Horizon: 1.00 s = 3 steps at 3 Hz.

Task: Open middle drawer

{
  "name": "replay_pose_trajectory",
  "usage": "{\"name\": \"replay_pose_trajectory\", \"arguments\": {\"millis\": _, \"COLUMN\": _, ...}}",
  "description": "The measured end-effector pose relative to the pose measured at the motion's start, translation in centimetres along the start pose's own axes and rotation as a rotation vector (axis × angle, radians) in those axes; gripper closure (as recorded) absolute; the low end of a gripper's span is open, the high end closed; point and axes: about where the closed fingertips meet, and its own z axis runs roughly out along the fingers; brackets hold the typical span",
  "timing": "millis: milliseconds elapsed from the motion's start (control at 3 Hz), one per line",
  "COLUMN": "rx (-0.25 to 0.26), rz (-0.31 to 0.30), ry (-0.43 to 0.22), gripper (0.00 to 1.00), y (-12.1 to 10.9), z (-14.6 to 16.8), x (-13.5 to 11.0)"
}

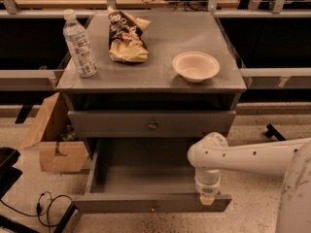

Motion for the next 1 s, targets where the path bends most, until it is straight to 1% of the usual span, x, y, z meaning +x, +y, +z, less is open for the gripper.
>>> {"name": "replay_pose_trajectory", "arguments": {"millis": 333, "rx": -0.02, "rz": 0.005, "ry": 0.003, "gripper": 1.0, "y": 0.77, "z": 0.28, "x": 0.24}}
{"name": "replay_pose_trajectory", "arguments": {"millis": 667, "rx": -0.021, "rz": 0.005, "ry": 0.003, "gripper": 1.0, "y": 0.64, "z": 0.14, "x": 0.21}}
{"name": "replay_pose_trajectory", "arguments": {"millis": 1000, "rx": -0.042, "rz": 0.008, "ry": 0.005, "gripper": 1.0, "y": 1.26, "z": 0.41, "x": 0.39}}
